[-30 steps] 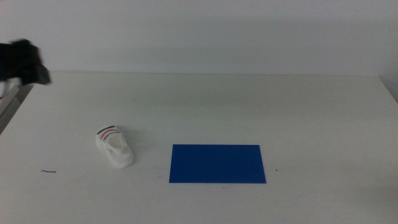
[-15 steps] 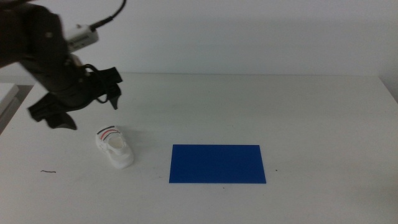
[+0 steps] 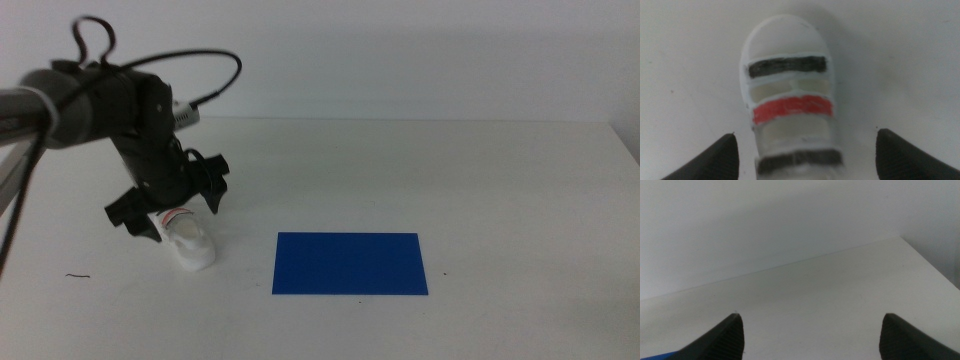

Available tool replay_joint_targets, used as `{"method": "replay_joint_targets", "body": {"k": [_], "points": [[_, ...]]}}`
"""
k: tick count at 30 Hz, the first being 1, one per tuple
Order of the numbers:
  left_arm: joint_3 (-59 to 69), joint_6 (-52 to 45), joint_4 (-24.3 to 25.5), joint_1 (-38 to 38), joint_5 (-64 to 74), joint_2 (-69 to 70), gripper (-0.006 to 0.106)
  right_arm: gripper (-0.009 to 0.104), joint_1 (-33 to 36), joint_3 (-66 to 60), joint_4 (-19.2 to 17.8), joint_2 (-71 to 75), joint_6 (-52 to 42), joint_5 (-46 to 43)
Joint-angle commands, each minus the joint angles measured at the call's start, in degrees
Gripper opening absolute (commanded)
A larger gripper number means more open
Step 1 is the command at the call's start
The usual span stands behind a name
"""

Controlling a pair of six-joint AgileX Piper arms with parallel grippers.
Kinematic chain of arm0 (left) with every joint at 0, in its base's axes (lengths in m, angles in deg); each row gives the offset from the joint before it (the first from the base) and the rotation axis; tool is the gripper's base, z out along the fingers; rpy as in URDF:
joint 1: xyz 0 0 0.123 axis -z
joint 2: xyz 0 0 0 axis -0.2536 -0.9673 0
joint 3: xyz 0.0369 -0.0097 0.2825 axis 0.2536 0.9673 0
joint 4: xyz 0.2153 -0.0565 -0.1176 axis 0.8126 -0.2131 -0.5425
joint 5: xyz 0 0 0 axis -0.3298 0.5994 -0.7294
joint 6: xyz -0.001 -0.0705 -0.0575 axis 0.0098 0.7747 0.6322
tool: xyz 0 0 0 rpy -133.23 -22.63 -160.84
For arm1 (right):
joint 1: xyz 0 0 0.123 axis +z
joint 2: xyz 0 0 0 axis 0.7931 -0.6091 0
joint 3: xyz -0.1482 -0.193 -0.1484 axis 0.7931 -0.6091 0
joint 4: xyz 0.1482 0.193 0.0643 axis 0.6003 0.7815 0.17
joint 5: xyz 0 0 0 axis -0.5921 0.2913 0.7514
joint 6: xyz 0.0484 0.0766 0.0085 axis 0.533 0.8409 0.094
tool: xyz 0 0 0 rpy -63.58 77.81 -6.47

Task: Use one arm to grab the shoe from the table and place it on the mat.

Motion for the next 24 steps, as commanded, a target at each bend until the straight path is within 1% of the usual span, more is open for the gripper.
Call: {"method": "replay_joint_targets", "body": {"k": [1, 5, 7, 10, 13, 15, 19, 21, 24], "points": [[-0.6, 0.9, 0.5, 0.1, -0.7, -1.8, 0.093, 0.079, 0.1, -0.1, -0.5, 0.3, -0.2, -0.5], [-0.6, 1.7, 0.9, 0.1, -0.7, -3.9, 0.093, 0.079, 0.1, -0.1, -0.5, 0.3, -0.2, -0.5], [-0.6, 2.3, 0.8, 0.1, -0.7, -4.3, 0.092, 0.079, 0.1, -0.1, -0.5, 0.3, -0.2, -0.5], [-0.6, 1.9, 0.9, 0.1, -1.2, -4.4, 0.082, 0.079, 0.1, -0.1, -0.5, 0.3, -0.2, -0.5], [-0.6, 1.8, 1.3, 0.1, -1.2, -4.3, 0.063, 0.079, 0.1, -0.1, -0.5, 0.3, -0.2, -0.5], [-0.6, 1.6, 1.3, 0.1, 0.0, -3.3, 0.047, 0.079, 0.1, -0.1, -0.5, 0.3, -0.2, -0.5], [-0.7, 3.3, 0.7, 2.6, 0.9, 1.4, 0.019, 0.079, 0.1, -0.1, -0.5, 0.3, -0.2, -0.5], [-2.2, 4.7, -0.3, 4.7, 3.6, 2.9, 0.009, 0.079, 0.1, -0.1, -0.5, 0.3, -0.2, -0.5], [-6.2, 4.7, -0.9, 8.7, 8.5, 2.5, 0.001, 0.079, 0.1, -0.1, -0.5, 0.3, -0.2, -0.5]]}}
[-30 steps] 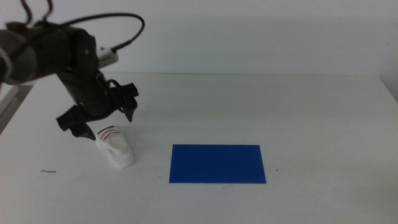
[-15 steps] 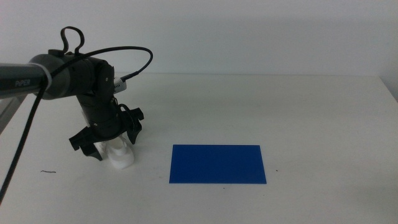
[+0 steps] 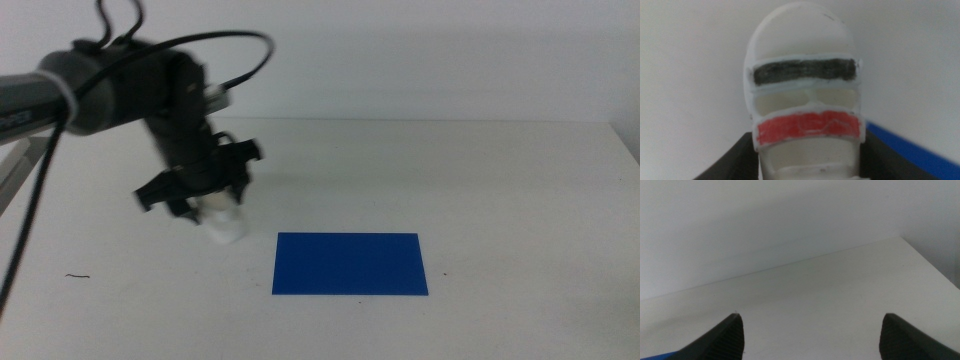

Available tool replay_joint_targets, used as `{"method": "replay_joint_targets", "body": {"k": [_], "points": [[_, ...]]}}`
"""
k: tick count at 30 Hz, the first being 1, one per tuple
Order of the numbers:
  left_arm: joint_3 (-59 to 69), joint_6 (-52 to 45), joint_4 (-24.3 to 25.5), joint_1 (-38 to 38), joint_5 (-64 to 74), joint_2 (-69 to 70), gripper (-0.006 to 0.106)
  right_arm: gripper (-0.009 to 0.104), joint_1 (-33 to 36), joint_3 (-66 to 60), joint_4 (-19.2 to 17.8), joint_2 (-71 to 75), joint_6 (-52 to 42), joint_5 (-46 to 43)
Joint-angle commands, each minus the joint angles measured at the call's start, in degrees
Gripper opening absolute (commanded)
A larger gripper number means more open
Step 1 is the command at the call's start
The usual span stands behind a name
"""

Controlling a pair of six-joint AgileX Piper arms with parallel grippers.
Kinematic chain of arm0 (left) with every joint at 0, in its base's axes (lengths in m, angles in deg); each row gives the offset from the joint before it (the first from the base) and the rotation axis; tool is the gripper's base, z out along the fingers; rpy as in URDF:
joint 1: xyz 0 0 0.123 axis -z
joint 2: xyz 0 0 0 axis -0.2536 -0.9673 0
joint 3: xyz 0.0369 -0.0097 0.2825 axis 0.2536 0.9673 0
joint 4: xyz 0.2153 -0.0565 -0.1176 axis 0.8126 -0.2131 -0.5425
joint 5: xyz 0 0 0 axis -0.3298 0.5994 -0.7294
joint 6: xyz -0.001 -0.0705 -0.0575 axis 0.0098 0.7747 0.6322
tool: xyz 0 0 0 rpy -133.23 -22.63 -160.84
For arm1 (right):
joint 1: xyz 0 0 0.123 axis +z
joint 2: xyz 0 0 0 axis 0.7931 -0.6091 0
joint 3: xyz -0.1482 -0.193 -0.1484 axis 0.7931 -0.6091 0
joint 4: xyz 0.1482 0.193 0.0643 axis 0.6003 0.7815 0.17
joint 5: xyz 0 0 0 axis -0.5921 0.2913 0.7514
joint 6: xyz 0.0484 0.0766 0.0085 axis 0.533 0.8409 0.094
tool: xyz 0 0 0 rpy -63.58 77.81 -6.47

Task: Use one arm to grab the shoe from the table and place it on the mat.

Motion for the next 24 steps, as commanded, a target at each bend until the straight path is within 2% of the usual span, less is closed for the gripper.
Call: {"method": "replay_joint_targets", "body": {"k": [1, 6, 13, 19, 24], "points": [[-3.4, 0.8, -0.9, 3.5, 3.8, 0.1, 0.000, 0.079, 0.1, -0.1, -0.5, 0.3, -0.2, -0.5], [-10.7, 2.4, -0.9, 12.7, 8.0, -3.9, 0.001, 0.079, 0.1, -0.1, -0.5, 0.3, -0.2, -0.5], [-17.6, 6.3, -0.8, 21.4, 10.2, -10.3, 0.001, 0.079, 0.1, -0.1, -0.5, 0.3, -0.2, -0.5], [-19.0, 7.9, -0.9, 23.3, 9.6, -12.2, 0.001, 0.079, 0.1, -0.1, -0.5, 0.3, -0.2, -0.5], [-19.1, 7.1, -3.3, 23.3, 14.7, -12.2, 0.001, 0.079, 0.1, -0.1, -0.5, 0.3, -0.2, -0.5]]}}
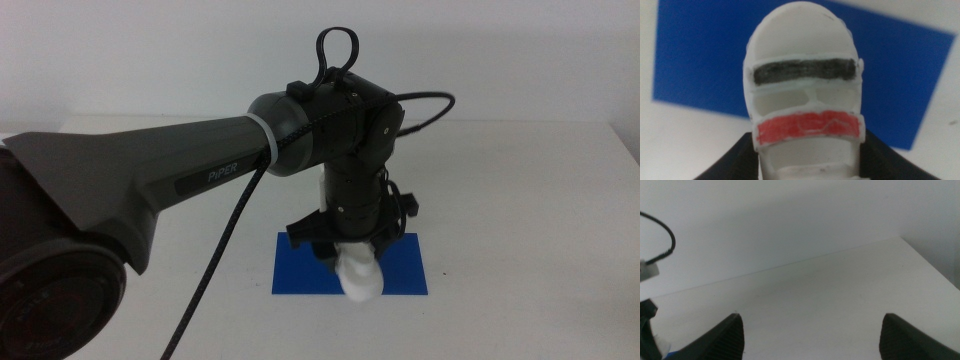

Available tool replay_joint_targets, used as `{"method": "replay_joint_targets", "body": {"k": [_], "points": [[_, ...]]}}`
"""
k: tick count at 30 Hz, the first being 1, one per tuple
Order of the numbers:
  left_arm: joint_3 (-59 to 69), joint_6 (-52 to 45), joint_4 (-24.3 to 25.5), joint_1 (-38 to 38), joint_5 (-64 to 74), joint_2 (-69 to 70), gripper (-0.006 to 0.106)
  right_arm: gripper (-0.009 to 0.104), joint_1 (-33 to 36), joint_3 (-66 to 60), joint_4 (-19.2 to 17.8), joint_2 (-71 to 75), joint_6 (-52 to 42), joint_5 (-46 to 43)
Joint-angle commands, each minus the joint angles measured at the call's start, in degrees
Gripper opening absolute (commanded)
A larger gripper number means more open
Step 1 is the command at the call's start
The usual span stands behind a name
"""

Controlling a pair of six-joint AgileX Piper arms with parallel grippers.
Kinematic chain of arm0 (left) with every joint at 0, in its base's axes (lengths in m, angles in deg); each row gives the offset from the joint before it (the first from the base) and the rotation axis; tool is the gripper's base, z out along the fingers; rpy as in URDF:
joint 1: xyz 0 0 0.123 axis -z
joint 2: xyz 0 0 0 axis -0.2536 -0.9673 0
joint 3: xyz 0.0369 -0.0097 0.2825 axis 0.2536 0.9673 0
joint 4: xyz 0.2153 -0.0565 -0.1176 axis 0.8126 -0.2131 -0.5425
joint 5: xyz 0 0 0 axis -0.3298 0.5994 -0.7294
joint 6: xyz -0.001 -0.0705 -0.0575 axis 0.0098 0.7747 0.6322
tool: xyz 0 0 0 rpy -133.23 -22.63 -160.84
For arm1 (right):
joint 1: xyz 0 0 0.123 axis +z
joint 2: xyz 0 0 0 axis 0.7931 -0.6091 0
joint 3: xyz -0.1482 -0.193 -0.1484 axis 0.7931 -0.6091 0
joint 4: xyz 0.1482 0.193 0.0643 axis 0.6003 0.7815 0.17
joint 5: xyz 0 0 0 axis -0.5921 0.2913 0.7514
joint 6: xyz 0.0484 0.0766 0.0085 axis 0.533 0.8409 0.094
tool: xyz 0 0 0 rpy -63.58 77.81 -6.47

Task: Use one arm to grab the shoe from the table and place it on the mat.

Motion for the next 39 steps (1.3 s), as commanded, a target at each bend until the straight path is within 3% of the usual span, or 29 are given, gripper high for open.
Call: {"method": "replay_joint_targets", "body": {"k": [1, 5, 14, 22, 28, 36, 39], "points": [[-0.7, -0.2, 0.0, 0.2, 3.1, 0.2, 0.001, 0.079, 0.1, -0.1, -0.5, 0.3, -0.2, -0.5], [-0.7, -0.2, 0.7, 0.2, 2.4, 0.1, 0.001, 0.079, 0.1, -0.1, -0.5, 0.3, -0.2, -0.5], [-0.7, -2.7, 9.2, 0.1, -3.4, 0.1, 0.001, 0.079, 0.1, -0.1, -0.5, 0.3, -0.2, -0.5], [-0.7, -1.7, 6.0, 0.1, -3.6, -1.1, 0.001, 0.079, 0.1, -0.1, -0.5, 0.3, -0.2, -0.5], [-0.7, 29.0, 1.1, 0.1, -4.6, -2.5, 0.001, 0.079, 0.1, -0.1, -0.5, 0.3, -0.2, -0.5], [-0.7, 33.8, -0.5, 0.2, -20.8, -2.8, 0.001, 0.079, 0.1, -0.1, -0.5, 0.3, -0.2, -0.5], [-0.7, 40.1, 0.0, 0.2, -23.2, -2.9, 0.000, 0.079, 0.1, -0.1, -0.5, 0.3, -0.2, -0.5]]}}
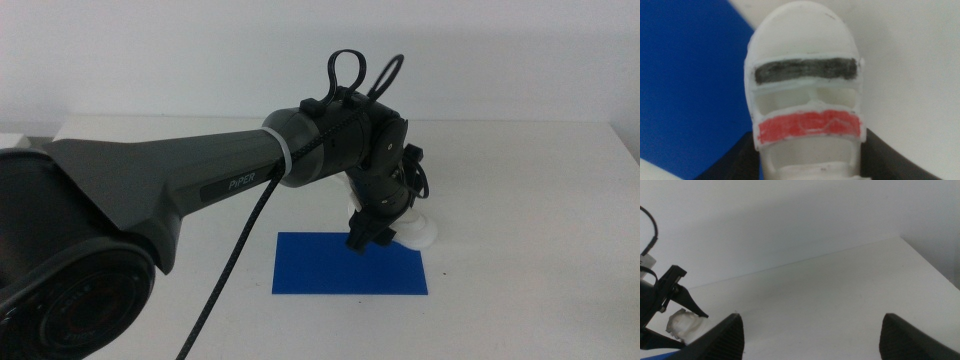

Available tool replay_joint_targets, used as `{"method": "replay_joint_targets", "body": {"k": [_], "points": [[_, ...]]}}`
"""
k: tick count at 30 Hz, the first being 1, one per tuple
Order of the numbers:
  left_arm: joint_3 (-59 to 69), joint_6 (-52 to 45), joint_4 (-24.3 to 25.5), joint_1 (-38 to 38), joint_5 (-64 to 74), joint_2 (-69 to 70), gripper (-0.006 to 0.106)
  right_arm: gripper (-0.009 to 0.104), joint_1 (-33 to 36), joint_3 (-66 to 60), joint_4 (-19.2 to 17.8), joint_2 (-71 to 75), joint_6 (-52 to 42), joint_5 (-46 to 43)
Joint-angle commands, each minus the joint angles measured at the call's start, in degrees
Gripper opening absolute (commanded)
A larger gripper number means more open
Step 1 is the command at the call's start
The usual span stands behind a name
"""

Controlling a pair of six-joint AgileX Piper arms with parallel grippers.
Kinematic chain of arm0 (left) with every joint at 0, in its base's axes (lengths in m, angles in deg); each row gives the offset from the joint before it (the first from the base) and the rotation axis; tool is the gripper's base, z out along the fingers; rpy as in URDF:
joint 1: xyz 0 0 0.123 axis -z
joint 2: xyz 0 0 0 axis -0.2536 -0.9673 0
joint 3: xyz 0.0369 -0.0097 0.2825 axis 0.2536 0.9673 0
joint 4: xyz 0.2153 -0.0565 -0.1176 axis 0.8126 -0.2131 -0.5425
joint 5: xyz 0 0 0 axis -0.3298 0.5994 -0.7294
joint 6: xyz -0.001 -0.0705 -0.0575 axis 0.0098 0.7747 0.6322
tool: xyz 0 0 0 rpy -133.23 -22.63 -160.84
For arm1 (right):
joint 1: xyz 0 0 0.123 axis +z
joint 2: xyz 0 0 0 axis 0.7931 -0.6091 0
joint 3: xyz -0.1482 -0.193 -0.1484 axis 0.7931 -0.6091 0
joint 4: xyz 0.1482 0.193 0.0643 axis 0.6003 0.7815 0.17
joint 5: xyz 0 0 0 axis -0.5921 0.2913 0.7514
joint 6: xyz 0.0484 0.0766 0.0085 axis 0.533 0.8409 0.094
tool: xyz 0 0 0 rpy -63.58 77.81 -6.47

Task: Use one arm to grab the shoe from the table and place it on the mat.

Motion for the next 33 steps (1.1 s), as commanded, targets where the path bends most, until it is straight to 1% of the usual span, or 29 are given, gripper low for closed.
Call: {"method": "replay_joint_targets", "body": {"k": [1, 6, 8, 11, 13, 22, 25, 28, 29, 30, 33], "points": [[-0.3, 6.1, 0.8, 0.2, -1.4, 0.4, 0.000, 0.079, 0.1, -0.1, -0.5, 0.3, -0.2, -0.5], [-0.3, 21.5, 1.3, 0.2, 10.3, 0.4, 0.000, 0.079, 0.1, -0.1, -0.5, 0.3, -0.2, -0.5], [-0.3, 25.0, 3.1, 0.2, 13.1, 0.4, 0.000, 0.079, 0.1, -0.1, -0.5, 0.3, -0.2, -0.5], [-0.3, 26.7, 5.8, 0.2, 13.7, 0.4, 0.000, 0.079, 0.1, -0.1, -0.5, 0.3, -0.2, -0.5], [-0.3, 27.5, 6.6, 0.2, 13.8, 0.4, 0.000, 0.079, 0.1, -0.1, -0.5, 0.3, -0.2, -0.5], [-0.3, 27.5, 6.0, 0.1, 15.9, -1.2, 0.001, 0.079, 0.1, -0.1, -0.5, 0.3, -0.2, -0.5], [-0.3, 27.5, 5.5, 0.1, 15.9, -1.6, 0.005, 0.079, 0.1, -0.1, -0.5, 0.3, -0.2, -0.5], [-0.3, 27.5, 5.1, 0.1, 16.0, -1.8, 0.016, 0.079, 0.1, -0.1, -0.5, 0.3, -0.2, -0.5], [-0.3, 27.5, 4.6, 0.1, 16.5, -1.9, 0.028, 0.079, 0.1, -0.1, -0.5, 0.3, -0.2, -0.5], [-0.3, 27.5, 4.5, 0.1, 16.6, -1.9, 0.035, 0.079, 0.1, -0.1, -0.5, 0.3, -0.2, -0.5], [-0.3, 27.5, 3.8, 0.1, 16.6, -1.9, 0.061, 0.079, 0.1, -0.1, -0.5, 0.3, -0.2, -0.5]]}}
